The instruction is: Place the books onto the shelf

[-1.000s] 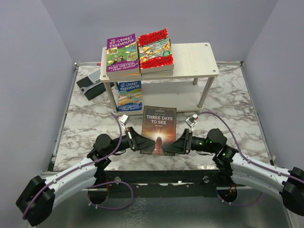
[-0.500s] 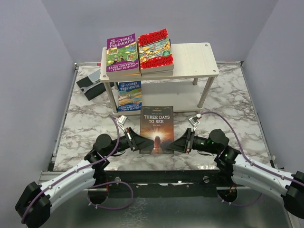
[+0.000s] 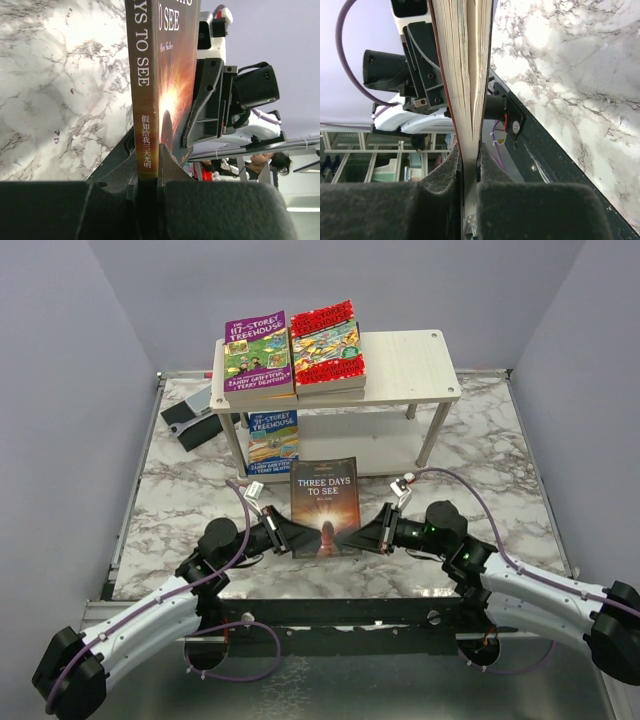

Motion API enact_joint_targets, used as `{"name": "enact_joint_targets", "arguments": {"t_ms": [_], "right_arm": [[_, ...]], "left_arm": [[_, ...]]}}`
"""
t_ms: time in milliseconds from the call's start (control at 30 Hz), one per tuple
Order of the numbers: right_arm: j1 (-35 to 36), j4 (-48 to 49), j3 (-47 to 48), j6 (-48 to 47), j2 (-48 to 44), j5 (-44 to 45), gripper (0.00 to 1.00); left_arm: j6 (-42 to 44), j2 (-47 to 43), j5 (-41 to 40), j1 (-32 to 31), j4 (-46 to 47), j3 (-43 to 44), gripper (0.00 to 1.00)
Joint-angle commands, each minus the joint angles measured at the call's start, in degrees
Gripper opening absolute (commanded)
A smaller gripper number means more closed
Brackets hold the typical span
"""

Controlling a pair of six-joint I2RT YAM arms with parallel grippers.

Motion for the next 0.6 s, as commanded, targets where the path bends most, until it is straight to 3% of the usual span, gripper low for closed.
{"name": "enact_joint_targets", "arguments": {"t_ms": [0,100,200,333,367,533,567], "right_arm": [[0.73,-1.53,4.13,-1.3,0.51,3.13,0.01],[0.73,-6.98,5.92,-3.04,-0.64,6.41,0.01],[0.73,-12.19,8.03,-4.5,-1.51,9.93,0.01],[0.69,-14.85,10.16,-6.01,-0.89,12.15,0.01],[0.72,-14.61,10.51,-6.07,-0.42,12.25,0.01],[0.6,-16.3,13.53,-7.74,2.46,14.75,0.01],[0.52,-17.18,14.57,-8.67,3.16,15.39,0.01]], "left_arm": [[4.44,-0.97,-3.23,-0.2,-6.03,4.27,0.01],[8.07,-2.19,-6.44,-0.18,-15.42,7.48,0.2],[12.2,-3.89,-11.02,-0.15,-24.93,11.66,0.5],[18.22,-4.71,-18.07,-0.07,-37.07,18.86,0.69],[19.75,-4.57,-19.59,-0.11,-39.64,20.73,0.78],[28.32,-2.99,-26.58,-0.08,-49.3,29.35,0.85],[30.12,-2.73,-27.9,-0.09,-50.92,31.12,0.92]]}}
